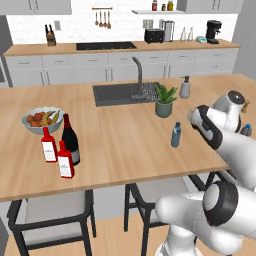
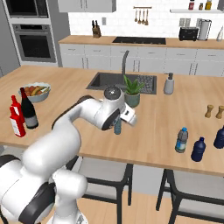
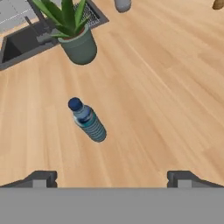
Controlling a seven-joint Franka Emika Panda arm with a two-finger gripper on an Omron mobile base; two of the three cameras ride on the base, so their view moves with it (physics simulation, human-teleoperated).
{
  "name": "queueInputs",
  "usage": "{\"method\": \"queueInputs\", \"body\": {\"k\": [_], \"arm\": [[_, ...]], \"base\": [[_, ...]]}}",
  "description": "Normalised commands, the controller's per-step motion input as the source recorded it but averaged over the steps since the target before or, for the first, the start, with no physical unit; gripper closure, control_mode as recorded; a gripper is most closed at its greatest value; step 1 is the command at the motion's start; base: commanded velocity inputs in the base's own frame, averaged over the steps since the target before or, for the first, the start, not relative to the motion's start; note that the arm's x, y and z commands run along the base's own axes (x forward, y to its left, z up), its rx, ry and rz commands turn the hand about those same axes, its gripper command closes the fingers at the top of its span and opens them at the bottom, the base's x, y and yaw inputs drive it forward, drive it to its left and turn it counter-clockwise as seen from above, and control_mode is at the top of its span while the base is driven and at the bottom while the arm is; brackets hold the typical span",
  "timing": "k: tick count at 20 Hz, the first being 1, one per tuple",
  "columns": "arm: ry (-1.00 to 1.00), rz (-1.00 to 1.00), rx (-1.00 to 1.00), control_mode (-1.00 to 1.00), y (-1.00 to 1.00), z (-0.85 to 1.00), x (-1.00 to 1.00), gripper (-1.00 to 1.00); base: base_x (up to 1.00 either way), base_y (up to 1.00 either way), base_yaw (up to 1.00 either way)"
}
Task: Move the plastic bottles in the middle to the plastics group, and the glass bottles in the middle to the glass group.
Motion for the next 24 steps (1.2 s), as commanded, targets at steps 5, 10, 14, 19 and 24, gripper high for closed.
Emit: {"method": "queueInputs", "body": {"k": [5, 10, 14, 19, 24], "arm": [[0.09, 0.05, 0.01, -1.0, 0.33, 0.0, 0.79, -1.0], [0.14, 0.01, -0.08, -1.0, 0.35, -0.08, 0.57, -1.0], [0.15, 0.01, -0.09, -1.0, 0.1, -0.2, 0.33, -1.0], [0.13, 0.04, -0.09, -1.0, 0.01, -0.35, 0.21, -1.0], [0.13, 0.01, -0.04, -1.0, -0.01, -0.43, 0.47, -1.0]], "base": [[0.0, 0.0, 0.0], [0.0, 0.0, 0.0], [0.0, 0.0, 0.0], [0.0, 0.0, 0.0], [0.0, 0.0, 0.0]]}}
